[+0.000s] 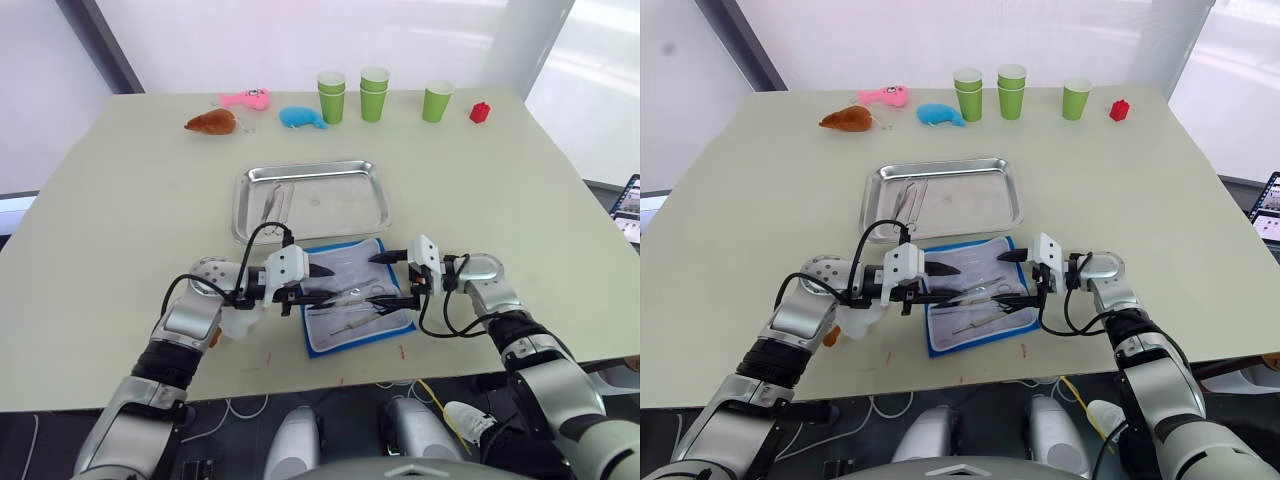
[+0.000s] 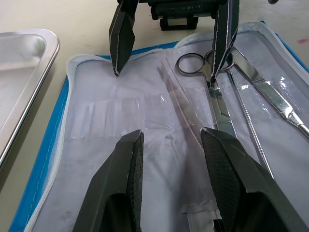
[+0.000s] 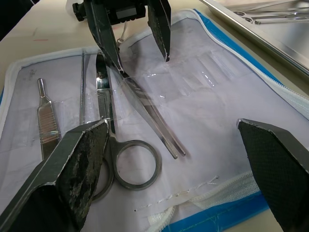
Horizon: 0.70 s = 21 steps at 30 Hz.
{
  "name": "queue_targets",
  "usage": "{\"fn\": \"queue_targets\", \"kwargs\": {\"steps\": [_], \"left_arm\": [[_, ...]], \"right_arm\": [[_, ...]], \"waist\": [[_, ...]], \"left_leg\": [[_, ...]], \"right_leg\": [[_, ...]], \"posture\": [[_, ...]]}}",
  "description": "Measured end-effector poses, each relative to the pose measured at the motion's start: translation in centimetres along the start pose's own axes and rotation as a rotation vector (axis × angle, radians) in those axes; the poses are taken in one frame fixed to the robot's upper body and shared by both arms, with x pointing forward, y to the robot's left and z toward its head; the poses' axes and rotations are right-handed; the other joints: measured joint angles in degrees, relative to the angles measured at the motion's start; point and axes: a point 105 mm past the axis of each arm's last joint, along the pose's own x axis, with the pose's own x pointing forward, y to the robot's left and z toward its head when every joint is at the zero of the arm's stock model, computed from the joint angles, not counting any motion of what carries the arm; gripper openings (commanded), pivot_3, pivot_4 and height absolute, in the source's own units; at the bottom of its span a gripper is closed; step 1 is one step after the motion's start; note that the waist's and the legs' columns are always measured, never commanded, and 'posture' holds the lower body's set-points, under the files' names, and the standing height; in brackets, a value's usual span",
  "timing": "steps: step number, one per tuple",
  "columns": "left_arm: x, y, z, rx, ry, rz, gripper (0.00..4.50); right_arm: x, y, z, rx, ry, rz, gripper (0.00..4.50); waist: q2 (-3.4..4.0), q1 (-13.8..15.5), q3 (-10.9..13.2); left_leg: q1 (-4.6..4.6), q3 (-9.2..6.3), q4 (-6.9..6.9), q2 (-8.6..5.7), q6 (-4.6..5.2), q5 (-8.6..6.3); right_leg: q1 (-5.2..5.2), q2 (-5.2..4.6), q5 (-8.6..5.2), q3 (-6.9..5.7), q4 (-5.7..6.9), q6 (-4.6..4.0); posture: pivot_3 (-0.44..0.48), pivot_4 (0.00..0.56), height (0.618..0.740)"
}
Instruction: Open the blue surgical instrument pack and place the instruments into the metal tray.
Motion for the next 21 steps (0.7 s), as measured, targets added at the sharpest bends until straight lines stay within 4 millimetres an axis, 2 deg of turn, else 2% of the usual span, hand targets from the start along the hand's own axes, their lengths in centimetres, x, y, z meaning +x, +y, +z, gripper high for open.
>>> {"fn": "queue_targets", "kwargs": {"steps": [14,21], "left_arm": [[-0.1,-0.5,-0.1,-0.076,-0.033,0.007,2.03],[-0.4,-1.3,-0.5,-0.094,-0.020,-0.013,2.03]], "right_arm": [[0.0,0.0,0.0,-0.001,0.000,-0.003,4.50],[0.0,0.0,0.0,-0.001,0.000,-0.005,4.50]], "waist": [[0.02,0.01,0.01],[0.05,0.05,0.02]], "left_leg": [[0.00,-0.07,0.00,0.01,0.00,0.00],[-0.01,-0.15,0.00,0.01,0.00,0.00]], "right_leg": [[0.00,0.00,0.00,-0.02,0.00,-0.01],[-0.01,-0.02,-0.03,-0.01,0.00,-0.05]], "posture": [[0.000,0.150,0.740],[0.000,0.150,0.740]]}}
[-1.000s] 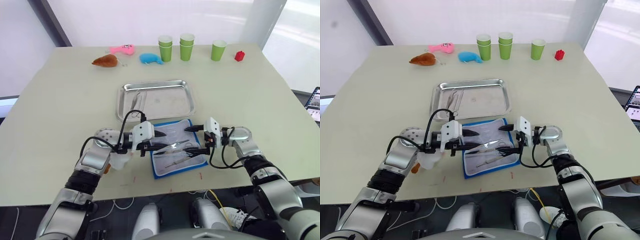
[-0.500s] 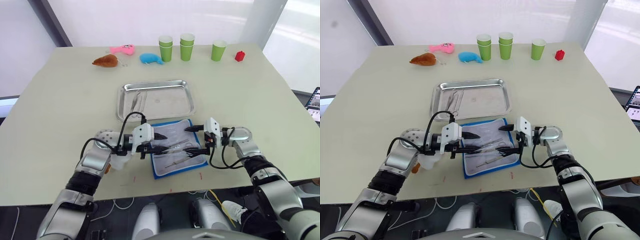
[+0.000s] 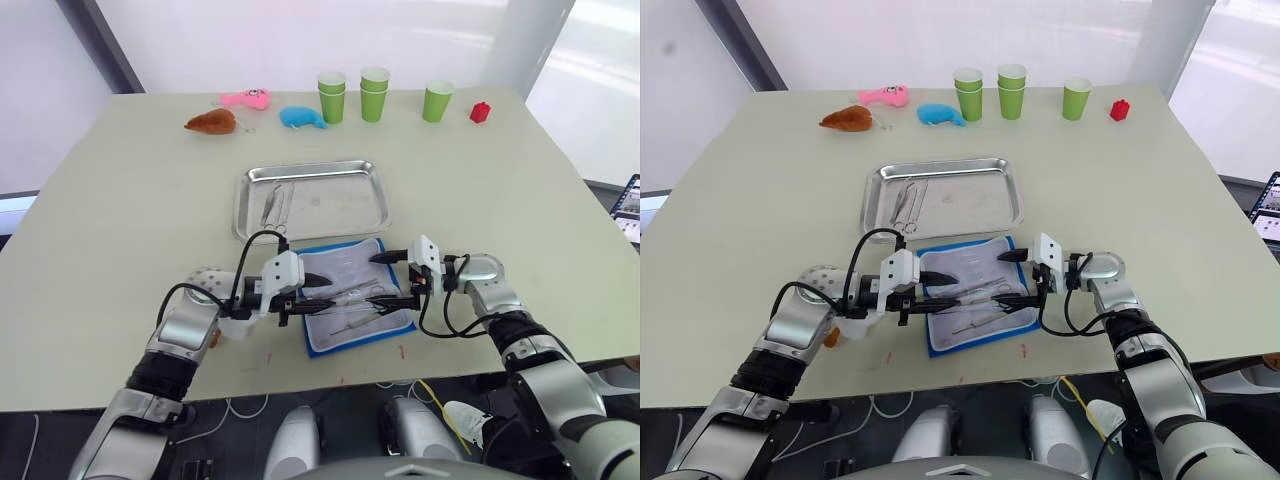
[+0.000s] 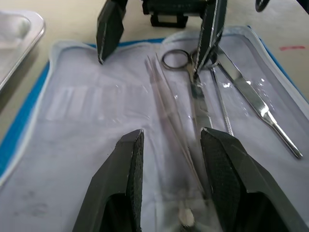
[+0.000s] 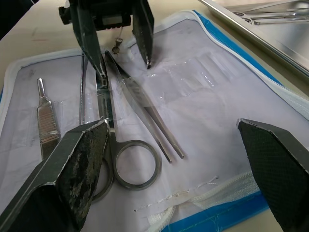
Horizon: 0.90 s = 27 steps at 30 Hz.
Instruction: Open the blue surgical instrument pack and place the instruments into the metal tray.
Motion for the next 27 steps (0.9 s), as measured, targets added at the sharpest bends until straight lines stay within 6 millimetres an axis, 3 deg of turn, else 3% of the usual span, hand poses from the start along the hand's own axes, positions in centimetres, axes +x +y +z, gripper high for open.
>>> {"fn": "queue_targets", "kwargs": {"steps": [9,10,14,27], "left_arm": [[0.08,0.36,-0.02,0.016,0.012,0.018,2.03],[0.12,0.41,-0.03,0.017,0.014,0.020,1.48],[0.57,0.15,-0.17,-0.004,0.014,0.008,0.13],[0.80,0.10,-0.14,-0.021,0.012,0.007,0.13]], "right_arm": [[-0.01,-0.01,-0.01,0.000,0.000,-0.001,4.50],[-0.01,-0.01,-0.01,0.000,0.000,-0.001,4.50],[-0.04,-0.02,-0.02,0.000,0.001,-0.002,4.50],[-0.14,0.02,-0.06,-0.001,0.001,-0.005,4.50]], "waist": [[0.00,0.02,0.00],[0.00,0.02,0.00],[-0.01,0.03,-0.01],[-0.01,0.22,-0.02]], "left_leg": [[0.01,0.00,0.00,0.00,0.00,0.00],[0.01,0.01,0.00,0.00,0.00,0.00],[0.01,0.02,0.00,-0.01,0.00,0.00],[0.01,0.01,0.00,-0.01,0.00,0.00]], "right_leg": [[0.00,-0.01,-0.07,0.00,0.00,-0.12],[0.00,-0.01,-0.07,0.00,0.00,-0.12],[0.01,0.00,-0.06,0.01,0.00,-0.10],[0.01,0.00,-0.06,0.01,0.00,-0.10]], "posture": [[0.000,0.150,0.740],[0.000,0.150,0.740],[0.000,0.150,0.740],[0.000,0.150,0.740]]}}
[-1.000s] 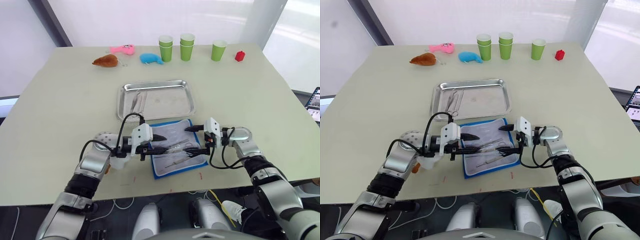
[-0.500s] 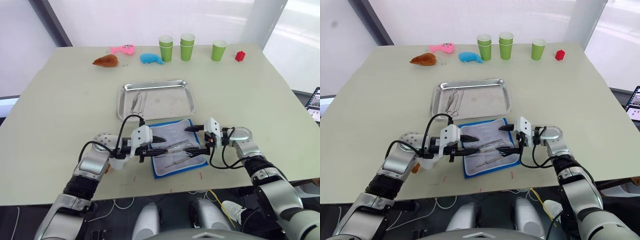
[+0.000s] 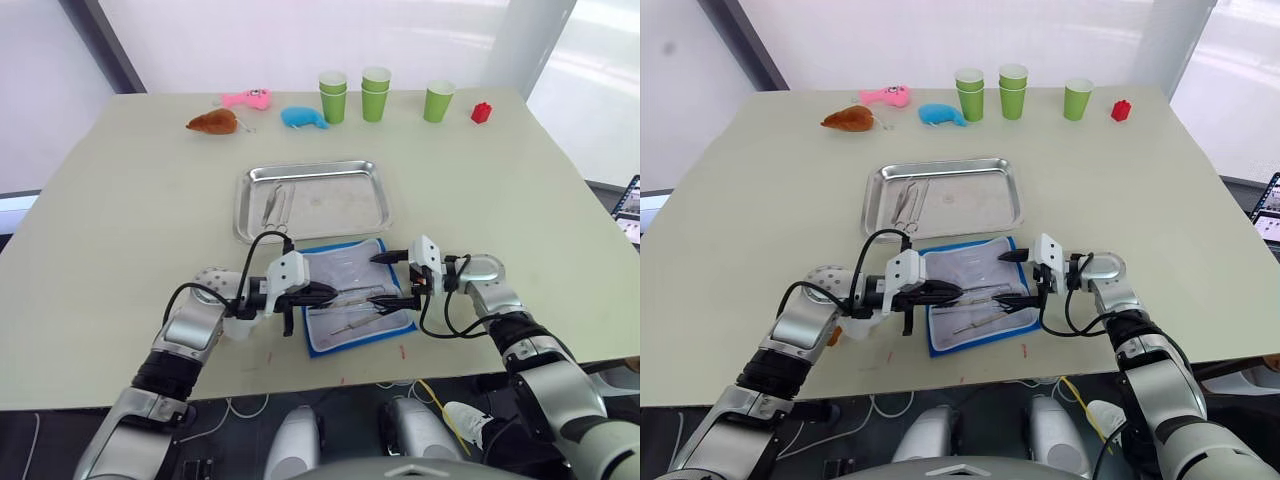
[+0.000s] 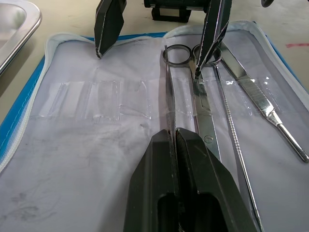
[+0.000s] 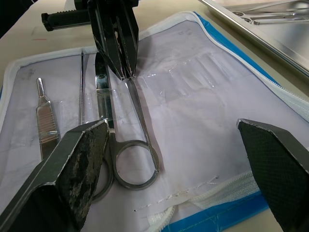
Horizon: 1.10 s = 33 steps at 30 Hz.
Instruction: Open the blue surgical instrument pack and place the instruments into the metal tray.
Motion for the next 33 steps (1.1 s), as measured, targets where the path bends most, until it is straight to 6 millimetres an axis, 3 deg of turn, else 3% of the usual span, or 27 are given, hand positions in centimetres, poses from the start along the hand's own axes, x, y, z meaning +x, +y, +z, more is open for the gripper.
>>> {"fn": "queue_targets", "kwargs": {"steps": [13,33], "left_arm": [[0.2,0.0,0.1,0.006,0.002,0.001,0.13],[-2.2,0.7,2.1,0.031,0.145,-0.023,0.13]], "right_arm": [[-0.1,0.0,0.0,-0.001,0.000,-0.002,4.50],[0.0,0.0,0.1,-0.005,-0.003,-0.003,4.50]], "waist": [[0.01,0.12,0.00],[0.02,0.06,0.05]], "left_leg": [[0.00,0.00,0.00,0.00,0.00,0.00],[-0.02,0.02,0.00,0.00,0.00,0.00]], "right_leg": [[0.00,-0.01,-0.01,0.01,0.00,-0.02],[-0.02,0.04,-0.02,-0.01,-0.02,-0.03]], "posture": [[0.000,0.150,0.740],[0.000,0.150,0.740]]}}
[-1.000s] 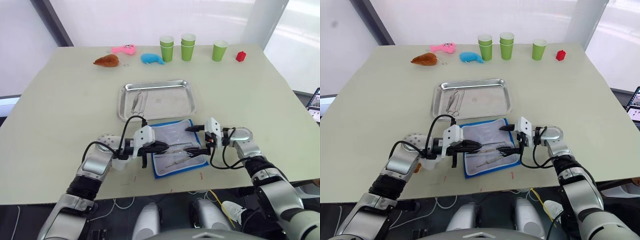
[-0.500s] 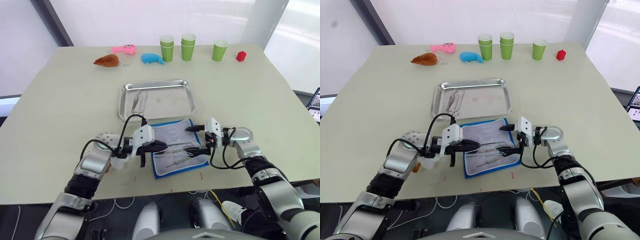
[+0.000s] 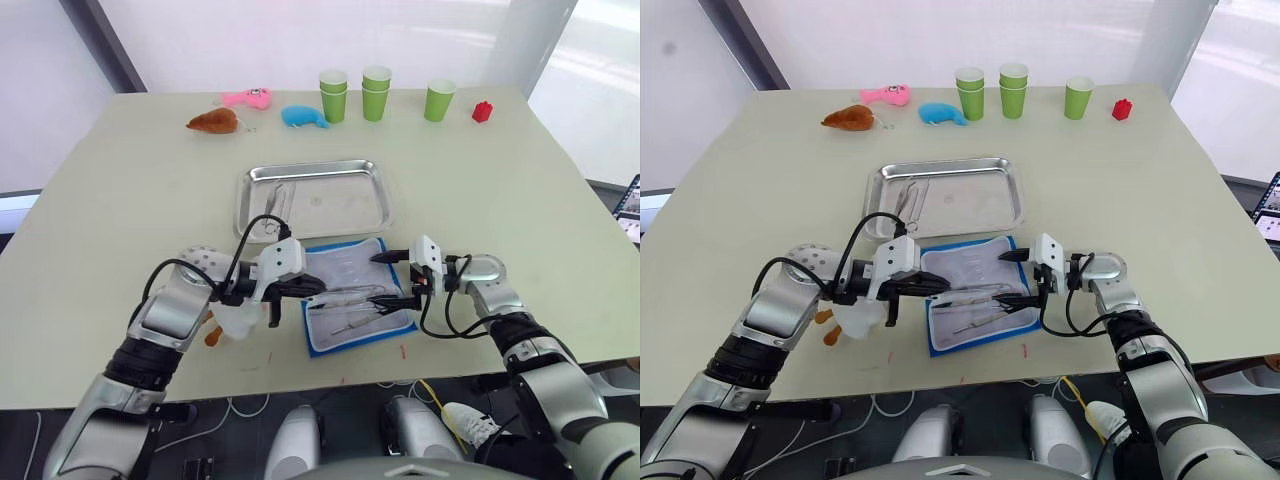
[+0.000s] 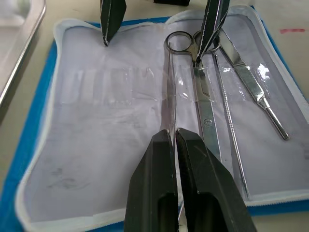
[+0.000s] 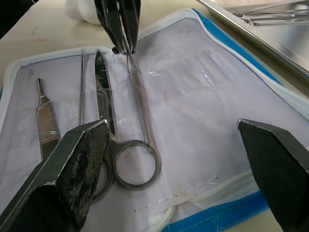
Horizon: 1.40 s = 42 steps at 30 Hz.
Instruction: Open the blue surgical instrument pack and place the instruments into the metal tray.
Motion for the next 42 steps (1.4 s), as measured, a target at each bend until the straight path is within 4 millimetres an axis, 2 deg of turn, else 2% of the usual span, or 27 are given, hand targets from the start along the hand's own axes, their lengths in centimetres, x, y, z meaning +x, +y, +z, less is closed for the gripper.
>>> {"fn": "queue_targets", "kwargs": {"steps": [8,13,17,18,19,20,25,30,42], "left_arm": [[-1.4,0.0,0.1,0.023,0.039,-0.015,0.13],[-1.2,-0.4,0.2,0.029,0.012,-0.028,0.13],[-1.1,-0.5,0.4,0.028,-0.006,-0.034,1.07],[-1.0,-0.4,0.4,0.035,-0.010,-0.025,1.69],[-0.9,-0.3,0.4,0.042,-0.014,-0.017,1.84],[-0.8,-0.2,0.4,0.048,-0.019,-0.007,2.22],[-0.3,0.3,-0.3,0.052,-0.019,0.004,2.22],[1.5,0.7,-0.4,0.059,-0.041,-0.016,2.22],[2.6,0.6,-0.5,0.062,-0.058,-0.039,2.22]], "right_arm": [[0.0,0.0,0.0,0.000,-0.001,-0.002,4.50],[0.0,0.0,0.0,0.000,-0.001,-0.002,4.50],[0.0,0.0,0.0,0.000,-0.001,-0.002,4.50],[0.0,0.0,0.0,0.000,-0.001,-0.002,4.50],[0.0,0.0,0.0,0.000,-0.001,-0.002,4.50],[0.0,0.0,0.0,0.000,-0.001,-0.002,4.50],[0.0,0.0,0.0,0.001,0.000,-0.004,4.50],[0.1,0.0,0.0,0.000,-0.002,-0.003,4.50],[0.0,0.0,0.0,0.000,-0.001,-0.006,4.50]], "waist": [[0.05,-0.01,0.03],[0.08,-0.01,0.05],[0.08,0.00,0.05],[0.08,0.00,0.05],[0.09,0.00,0.05],[0.07,0.00,0.05],[0.04,0.06,0.03],[-0.04,0.01,-0.03],[-0.09,0.08,-0.06]], "left_leg": [[0.00,0.00,-0.01,0.01,0.00,0.00],[0.00,0.01,-0.01,0.01,0.00,0.00],[0.00,0.00,-0.01,0.01,0.00,0.00],[0.00,0.01,-0.01,0.01,0.00,0.00],[0.00,0.00,-0.01,0.01,0.00,0.00],[0.00,0.01,-0.01,0.01,0.00,0.00],[0.00,0.05,0.00,0.00,0.00,0.00],[0.00,0.23,0.00,-0.01,0.00,0.00],[0.01,0.29,0.00,0.01,0.00,0.00]], "right_leg": [[-0.01,0.02,-0.01,0.00,0.00,-0.01],[-0.02,0.01,-0.01,0.01,0.00,-0.01],[-0.02,0.01,-0.01,0.00,0.00,-0.01],[-0.02,0.01,-0.01,0.01,0.00,-0.01],[-0.02,0.01,-0.01,0.01,0.00,-0.01],[-0.02,0.01,-0.01,0.01,0.00,-0.01],[-0.01,0.01,-0.01,0.00,0.00,-0.01],[-0.02,0.05,0.00,0.02,0.01,0.00],[0.00,0.07,0.01,0.04,0.01,0.02]], "posture": [[0.000,0.150,0.740],[0.000,0.150,0.740],[0.000,0.150,0.740],[0.000,0.150,0.740],[0.000,0.150,0.740],[0.000,0.150,0.740],[0.000,0.150,0.740],[0.000,0.150,0.740],[0.000,0.150,0.740]]}}
